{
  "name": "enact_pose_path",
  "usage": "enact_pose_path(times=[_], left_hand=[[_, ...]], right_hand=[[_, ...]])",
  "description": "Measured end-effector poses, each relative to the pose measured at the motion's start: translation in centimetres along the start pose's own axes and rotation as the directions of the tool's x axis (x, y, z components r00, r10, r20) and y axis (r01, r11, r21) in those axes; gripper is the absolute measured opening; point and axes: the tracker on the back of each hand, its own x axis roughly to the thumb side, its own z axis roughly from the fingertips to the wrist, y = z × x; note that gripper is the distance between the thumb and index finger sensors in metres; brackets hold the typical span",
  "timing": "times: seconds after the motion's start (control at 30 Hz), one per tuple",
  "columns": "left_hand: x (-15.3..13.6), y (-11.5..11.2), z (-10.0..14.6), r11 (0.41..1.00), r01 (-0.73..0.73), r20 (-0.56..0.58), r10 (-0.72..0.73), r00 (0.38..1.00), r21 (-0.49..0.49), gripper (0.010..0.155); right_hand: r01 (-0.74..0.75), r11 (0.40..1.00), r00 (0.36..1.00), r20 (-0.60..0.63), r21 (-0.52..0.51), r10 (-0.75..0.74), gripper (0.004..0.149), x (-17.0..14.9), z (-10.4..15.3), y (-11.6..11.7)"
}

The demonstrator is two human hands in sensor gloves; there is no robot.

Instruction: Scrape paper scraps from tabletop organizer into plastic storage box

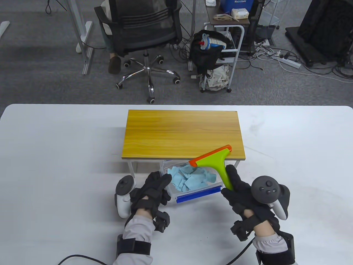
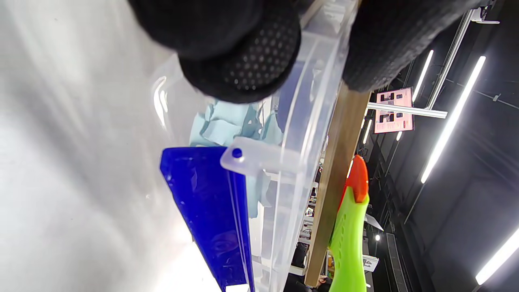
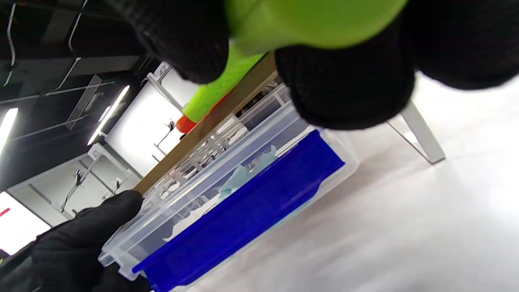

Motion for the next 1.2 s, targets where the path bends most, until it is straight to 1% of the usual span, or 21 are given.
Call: enact_pose_path(times=[0.07, 0.1, 0.17, 0.2, 0.27, 0.33, 0.43, 0.5, 0.63, 0.77, 0.87, 0.97, 1.07, 1.2], left_hand=[[-0.1, 0.0, 0.1, 1.000, 0.007, -0.003, -0.007, 1.000, -0.002, 0.070], [-0.1, -0.1, 0.2, 1.000, 0.011, -0.005, -0.011, 1.000, -0.002, 0.070], [-0.1, -0.1, 0.3, 1.000, 0.021, -0.006, -0.021, 1.000, -0.003, 0.070], [-0.1, -0.1, 0.3, 1.000, 0.024, -0.007, -0.024, 1.000, -0.003, 0.070], [-0.1, 0.0, 0.3, 0.999, 0.033, -0.009, -0.033, 0.999, -0.003, 0.070], [0.0, 0.1, 0.5, 0.999, 0.038, -0.012, -0.038, 0.999, -0.007, 0.070], [0.1, 0.4, 0.9, 0.999, 0.042, -0.013, -0.042, 0.999, -0.002, 0.070], [0.1, 0.6, 1.1, 0.999, 0.051, -0.016, -0.051, 0.999, 0.003, 0.070], [0.3, 1.2, 1.6, 0.996, 0.090, -0.030, -0.089, 0.996, 0.018, 0.070], [0.3, 1.9, 1.8, 0.993, 0.121, -0.054, -0.120, 0.991, 0.007, 0.070], [0.3, 2.4, 2.0, 0.991, 0.130, -0.068, -0.131, 0.989, -0.019, 0.069], [0.7, 2.7, 2.3, 0.987, 0.131, -0.071, -0.138, 0.988, -0.090, 0.069], [1.5, 2.8, 2.8, 0.983, 0.129, -0.043, -0.136, 0.990, -0.133, 0.069], [3.7, 2.4, 3.9, 0.978, 0.125, 0.048, -0.119, 0.992, -0.168, 0.068]], right_hand=[[-0.009, 1.000, 1.000, -0.010, -0.030, 0.009, 0.075, -0.3, 0.3, -0.1], [-0.001, 0.989, 1.000, 0.026, -0.151, 0.005, 0.070, -0.3, 0.8, -0.5], [0.026, 0.967, 0.999, 0.026, -0.254, -0.020, 0.067, -0.5, 1.1, -0.9], [0.048, 0.958, 0.999, 0.029, -0.284, -0.041, 0.067, -0.6, 1.2, -1.1], [0.152, 0.910, 0.988, 0.027, -0.386, -0.153, 0.067, -1.3, 1.4, -1.6], [0.198, 0.869, 0.977, 0.023, -0.453, -0.211, 0.067, -2.0, 1.5, -1.8], [0.189, 0.794, 0.972, -0.007, -0.578, -0.237, 0.067, -3.7, 1.5, -2.2], [0.167, 0.757, 0.972, -0.022, -0.631, -0.233, 0.067, -5.0, 1.3, -2.5], [0.095, 0.719, 0.979, -0.066, -0.688, -0.193, 0.068, -8.1, 1.3, -2.4], [0.042, 0.741, 0.967, -0.158, -0.671, -0.198, 0.068, -10.8, 1.5, -1.8], [0.055, 0.744, 0.950, -0.193, -0.666, -0.243, 0.068, -12.0, 1.5, -1.5], [0.092, 0.740, 0.940, -0.188, -0.667, -0.286, 0.068, -12.5, 1.4, -1.3], [0.109, 0.741, 0.938, -0.178, -0.662, -0.297, 0.067, -12.3, 1.4, -1.2], [0.149, 0.736, 0.932, -0.155, -0.660, -0.327, 0.067, -12.3, 1.3, -1.1]])
